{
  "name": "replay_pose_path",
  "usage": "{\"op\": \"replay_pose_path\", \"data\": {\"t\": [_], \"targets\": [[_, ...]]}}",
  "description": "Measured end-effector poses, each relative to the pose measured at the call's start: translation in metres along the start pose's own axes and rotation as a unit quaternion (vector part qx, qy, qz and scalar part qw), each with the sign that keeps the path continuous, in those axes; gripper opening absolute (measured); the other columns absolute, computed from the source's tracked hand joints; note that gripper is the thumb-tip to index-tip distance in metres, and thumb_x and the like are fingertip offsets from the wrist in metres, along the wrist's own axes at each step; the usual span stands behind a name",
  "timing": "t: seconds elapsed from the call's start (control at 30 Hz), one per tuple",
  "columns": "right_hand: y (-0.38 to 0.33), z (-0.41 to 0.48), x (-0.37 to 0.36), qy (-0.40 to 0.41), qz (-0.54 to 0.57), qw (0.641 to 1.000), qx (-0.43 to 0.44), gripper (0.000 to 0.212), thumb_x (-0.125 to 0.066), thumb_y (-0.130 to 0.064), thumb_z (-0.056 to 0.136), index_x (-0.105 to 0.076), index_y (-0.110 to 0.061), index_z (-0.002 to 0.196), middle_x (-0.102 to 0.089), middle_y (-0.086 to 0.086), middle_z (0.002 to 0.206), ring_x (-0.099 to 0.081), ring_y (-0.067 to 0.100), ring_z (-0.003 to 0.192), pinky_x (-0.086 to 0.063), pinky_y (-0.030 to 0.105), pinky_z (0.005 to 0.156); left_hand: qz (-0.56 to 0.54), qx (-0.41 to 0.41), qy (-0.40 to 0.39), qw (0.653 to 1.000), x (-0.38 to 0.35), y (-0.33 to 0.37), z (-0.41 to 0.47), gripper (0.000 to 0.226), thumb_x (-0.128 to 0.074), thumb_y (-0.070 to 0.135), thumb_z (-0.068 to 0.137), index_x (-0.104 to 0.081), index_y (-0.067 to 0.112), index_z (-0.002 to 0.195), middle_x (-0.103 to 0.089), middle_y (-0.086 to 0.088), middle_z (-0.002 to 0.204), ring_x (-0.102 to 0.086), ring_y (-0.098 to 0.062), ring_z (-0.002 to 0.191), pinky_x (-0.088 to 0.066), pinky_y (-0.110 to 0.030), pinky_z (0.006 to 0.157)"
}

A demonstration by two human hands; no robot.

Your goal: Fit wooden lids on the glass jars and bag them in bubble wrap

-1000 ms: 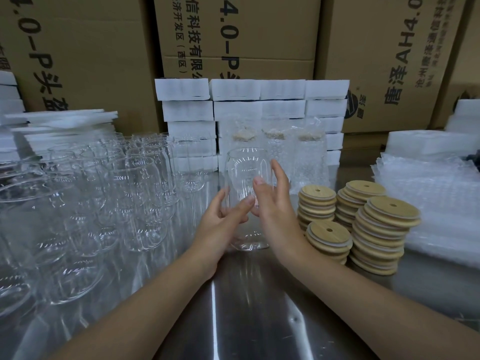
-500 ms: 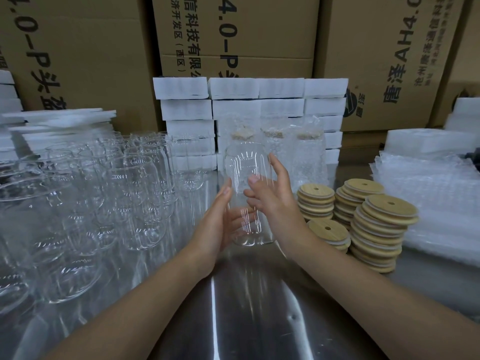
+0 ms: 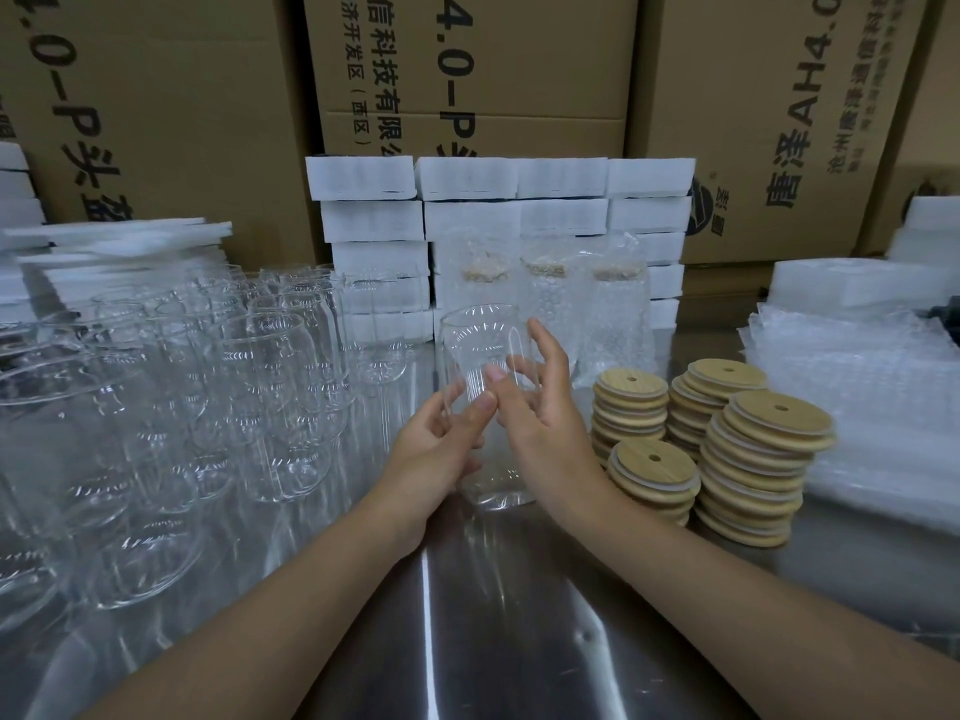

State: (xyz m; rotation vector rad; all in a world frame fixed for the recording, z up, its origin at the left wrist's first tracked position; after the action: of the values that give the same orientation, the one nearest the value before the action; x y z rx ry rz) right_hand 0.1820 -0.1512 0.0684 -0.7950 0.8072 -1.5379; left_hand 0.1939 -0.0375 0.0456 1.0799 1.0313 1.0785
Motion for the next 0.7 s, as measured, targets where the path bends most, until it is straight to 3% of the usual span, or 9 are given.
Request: {"op": "replay_pose_path", "data": {"t": [0.17,0.23,0.33,0.4,0.53,0.6,0.7], "targets": [[-0.0039,0.0008,0.0007,0.004,0.013,1.0,-0.006,0.051,-0.058,-0.038,0.09,-0.027,-0.055,0.126,-0.046,-0.013,0.125,-0.058,-0.004,0.102,-0.046,0.019,0.086,-0.04,-0.01,0.043,0.998,0.0028,0.0001,0.0019,0.09,-0.075,0.059,0.045,-0.056,0.008,0.117,-0.068,-0.009,0.099,-0.065,-0.019,0.09,-0.053,-0.037,0.086],[-0.0036,0.001,0.0004,0.005,0.017,1.0,-0.014,0.053,-0.06,-0.043,0.086,-0.026,-0.056,0.124,-0.048,-0.011,0.124,-0.06,-0.007,0.096,-0.047,0.019,0.084,-0.048,-0.012,0.04,0.998,0.0034,0.0002,0.0035,0.081,-0.085,0.054,0.046,-0.058,0.01,0.108,-0.069,-0.01,0.097,-0.067,-0.019,0.088,-0.053,-0.036,0.086],[-0.0015,0.003,0.001,-0.002,0.035,0.999,-0.029,0.055,-0.06,-0.041,0.086,-0.025,-0.051,0.128,-0.051,-0.001,0.128,-0.066,0.003,0.091,-0.052,0.018,0.074,-0.062,-0.01,0.016,0.998,0.0048,0.0006,0.0055,0.068,-0.079,0.054,0.048,-0.062,0.013,0.099,-0.073,-0.01,0.093,-0.069,-0.018,0.082,-0.058,-0.028,0.074],[-0.0002,0.0047,0.0021,-0.003,0.049,0.998,-0.038,0.053,-0.059,-0.036,0.09,-0.025,-0.049,0.129,-0.052,0.002,0.128,-0.068,0.007,0.09,-0.051,0.016,0.069,-0.069,-0.006,-0.009,0.998,0.0046,-0.0005,0.0071,0.062,-0.069,0.056,0.054,-0.065,0.014,0.099,-0.075,-0.006,0.086,-0.071,-0.015,0.077,-0.056,-0.023,0.065],[0.0001,0.0068,0.0051,0.004,0.05,0.998,-0.047,0.051,-0.057,-0.033,0.093,-0.025,-0.047,0.13,-0.053,0.005,0.128,-0.063,0.013,0.104,-0.049,0.017,0.072,-0.062,0.038,-0.02,0.997,0.0046,-0.0024,0.01,0.036,-0.051,0.046,0.09,-0.067,0.018,0.104,-0.075,-0.003,0.084,-0.069,-0.012,0.073,-0.054,-0.022,0.063],[-0.0011,0.0075,0.0066,0.004,0.057,0.997,-0.054,0.053,-0.056,-0.034,0.093,-0.026,-0.044,0.135,-0.052,0.001,0.125,-0.06,0.012,0.107,-0.048,0.014,0.071,-0.073,0.062,-0.011,0.995,0.004,-0.0011,0.0096,0.037,-0.045,0.044,0.095,-0.068,0.016,0.105,-0.074,-0.006,0.086,-0.067,-0.015,0.076,-0.055,-0.021,0.059],[-0.0039,0.0069,0.0068,0.003,0.05,0.997,-0.056,0.059,-0.056,-0.034,0.093,-0.024,-0.038,0.143,-0.051,-0.005,0.121,-0.063,0.002,0.094,-0.047,0.007,0.063,-0.084,0.075,-0.001,0.994,0.0015,0.0046,0.0059,0.04,-0.044,0.045,0.095,-0.069,0.014,0.102,-0.072,-0.012,0.096,-0.065,-0.021,0.084,-0.055,-0.025,0.067]]}}
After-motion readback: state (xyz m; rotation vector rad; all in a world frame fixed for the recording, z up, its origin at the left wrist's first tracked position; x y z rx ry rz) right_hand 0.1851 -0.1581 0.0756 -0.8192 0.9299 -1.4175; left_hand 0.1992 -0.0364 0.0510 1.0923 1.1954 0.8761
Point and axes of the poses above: each hand's wrist, its own z-axis towards the middle knuckle, its own x-axis out of the back of the hand, y = z × x, the point moved 3 cm from there along z, towards the middle knuckle
